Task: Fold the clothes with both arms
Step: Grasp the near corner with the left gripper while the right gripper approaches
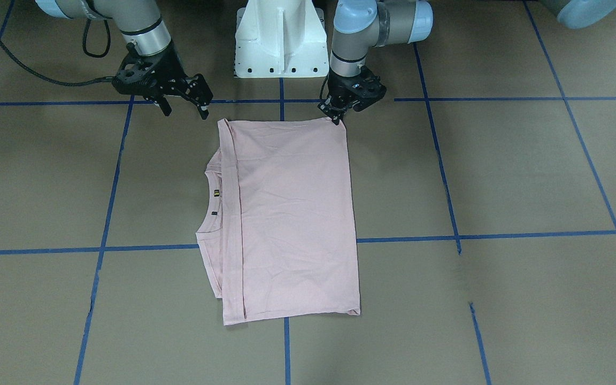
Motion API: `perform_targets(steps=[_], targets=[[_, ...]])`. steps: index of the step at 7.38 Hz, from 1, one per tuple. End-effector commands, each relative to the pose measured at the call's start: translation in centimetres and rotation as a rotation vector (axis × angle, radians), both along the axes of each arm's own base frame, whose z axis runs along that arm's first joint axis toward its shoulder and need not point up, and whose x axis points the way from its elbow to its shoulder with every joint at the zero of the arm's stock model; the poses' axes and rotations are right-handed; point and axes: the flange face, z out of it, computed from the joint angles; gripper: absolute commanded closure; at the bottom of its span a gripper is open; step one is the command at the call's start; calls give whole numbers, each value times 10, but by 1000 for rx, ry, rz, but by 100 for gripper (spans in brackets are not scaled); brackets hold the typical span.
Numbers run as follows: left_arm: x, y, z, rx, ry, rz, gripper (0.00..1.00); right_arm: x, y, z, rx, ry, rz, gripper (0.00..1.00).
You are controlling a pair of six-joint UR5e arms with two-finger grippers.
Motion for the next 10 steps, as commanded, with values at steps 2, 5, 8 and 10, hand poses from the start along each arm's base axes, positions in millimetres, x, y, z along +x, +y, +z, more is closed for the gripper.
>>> perform_targets(steps=[2, 5, 8, 10], targets=[[-13, 0, -18, 42, 33, 27, 100, -6, -3, -15, 0, -18, 1, 0], [-26, -1, -31, 85, 53, 51, 100, -63, -13, -16, -105, 7, 42, 0], [-25, -1, -31, 86, 52, 51, 100, -124, -7, -26, -196, 91, 56, 0], [-25, -1, -32, 88, 54, 52, 100, -151, -3, -18, -214, 128, 48, 0]])
